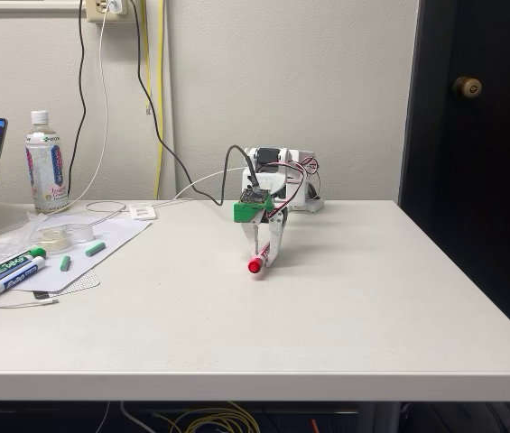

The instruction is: Pick up the red marker.

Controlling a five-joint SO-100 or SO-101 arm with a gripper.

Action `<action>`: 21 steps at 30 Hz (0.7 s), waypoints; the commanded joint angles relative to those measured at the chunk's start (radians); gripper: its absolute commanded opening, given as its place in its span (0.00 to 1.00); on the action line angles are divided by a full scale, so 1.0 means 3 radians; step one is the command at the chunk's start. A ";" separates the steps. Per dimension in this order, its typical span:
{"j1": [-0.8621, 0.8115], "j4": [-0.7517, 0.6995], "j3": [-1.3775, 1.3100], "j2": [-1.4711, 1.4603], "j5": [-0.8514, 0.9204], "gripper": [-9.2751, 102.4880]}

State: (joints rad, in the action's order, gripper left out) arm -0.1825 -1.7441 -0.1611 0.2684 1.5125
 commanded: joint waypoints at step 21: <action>-0.0015 0.0082 -0.0148 0.0066 -0.0066 0.29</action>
State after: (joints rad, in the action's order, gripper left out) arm -0.1933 -1.7349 -0.1611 0.2684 1.4972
